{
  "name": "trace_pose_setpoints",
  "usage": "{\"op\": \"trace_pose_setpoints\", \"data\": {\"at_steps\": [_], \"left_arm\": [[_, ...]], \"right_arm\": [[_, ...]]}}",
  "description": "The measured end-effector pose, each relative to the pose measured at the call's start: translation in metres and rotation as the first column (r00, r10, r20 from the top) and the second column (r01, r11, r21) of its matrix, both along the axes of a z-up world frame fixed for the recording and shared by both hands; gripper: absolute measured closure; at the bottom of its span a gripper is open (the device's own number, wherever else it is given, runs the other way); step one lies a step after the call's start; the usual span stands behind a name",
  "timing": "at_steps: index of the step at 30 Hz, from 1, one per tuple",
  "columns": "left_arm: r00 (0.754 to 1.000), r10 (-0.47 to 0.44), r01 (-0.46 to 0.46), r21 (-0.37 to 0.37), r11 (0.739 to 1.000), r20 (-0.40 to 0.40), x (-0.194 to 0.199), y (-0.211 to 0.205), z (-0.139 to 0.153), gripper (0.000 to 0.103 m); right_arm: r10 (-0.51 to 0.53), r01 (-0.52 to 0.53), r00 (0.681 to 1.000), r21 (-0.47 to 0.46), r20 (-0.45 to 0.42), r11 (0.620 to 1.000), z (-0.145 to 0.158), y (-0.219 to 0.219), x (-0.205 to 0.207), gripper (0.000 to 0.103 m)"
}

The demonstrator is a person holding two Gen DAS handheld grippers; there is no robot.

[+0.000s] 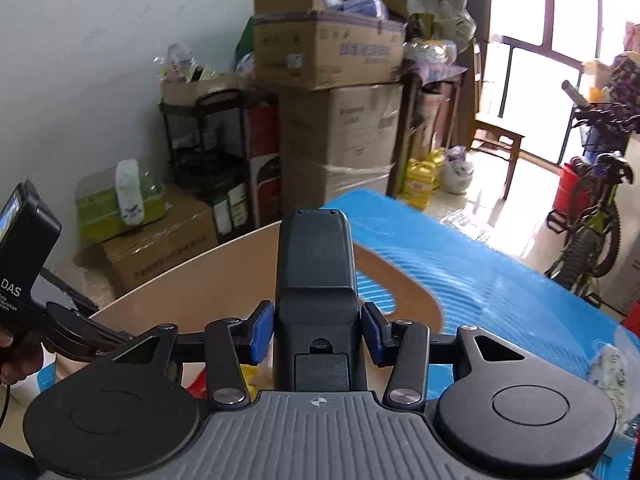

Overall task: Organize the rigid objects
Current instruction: 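Lift the black remote and lower it into the basket, then open the right gripper and move it to the white charger on the mat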

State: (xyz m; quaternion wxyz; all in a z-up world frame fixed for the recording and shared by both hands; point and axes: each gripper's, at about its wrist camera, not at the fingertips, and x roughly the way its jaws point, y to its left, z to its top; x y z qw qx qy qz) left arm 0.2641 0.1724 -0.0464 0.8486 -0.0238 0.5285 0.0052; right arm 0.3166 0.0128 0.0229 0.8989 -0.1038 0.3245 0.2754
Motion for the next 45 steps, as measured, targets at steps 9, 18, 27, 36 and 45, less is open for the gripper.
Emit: {"op": "trace_pose_setpoints", "data": {"at_steps": [9,18,27,36,45], "left_arm": [[1.000,-0.001,0.001,-0.008,1.000,0.003,0.000,0.003,0.001,0.092],[1.000,-0.002,0.002,-0.006,1.000,0.003,0.000,0.001,0.001,0.093],[1.000,-0.001,0.001,-0.007,1.000,0.003,0.000,0.002,0.001,0.093],[1.000,0.000,0.000,-0.009,1.000,0.003,0.000,0.004,0.002,0.093],[1.000,-0.002,0.002,-0.001,1.000,0.004,-0.001,0.003,0.001,0.093]], "right_arm": [[0.078,-0.098,0.989,-0.167,-0.125,0.981,-0.043,0.051,0.000,0.050],[0.074,-0.109,0.982,-0.204,-0.172,0.973,-0.060,0.054,-0.004,0.049],[-0.006,0.002,0.999,-0.110,-0.041,0.994,-0.018,-0.009,-0.007,0.039],[-0.223,0.220,0.975,-0.151,-0.002,0.964,-0.015,-0.100,0.017,0.036],[-0.345,0.317,0.937,-0.268,-0.061,0.910,-0.067,-0.156,0.039,0.031]]}}
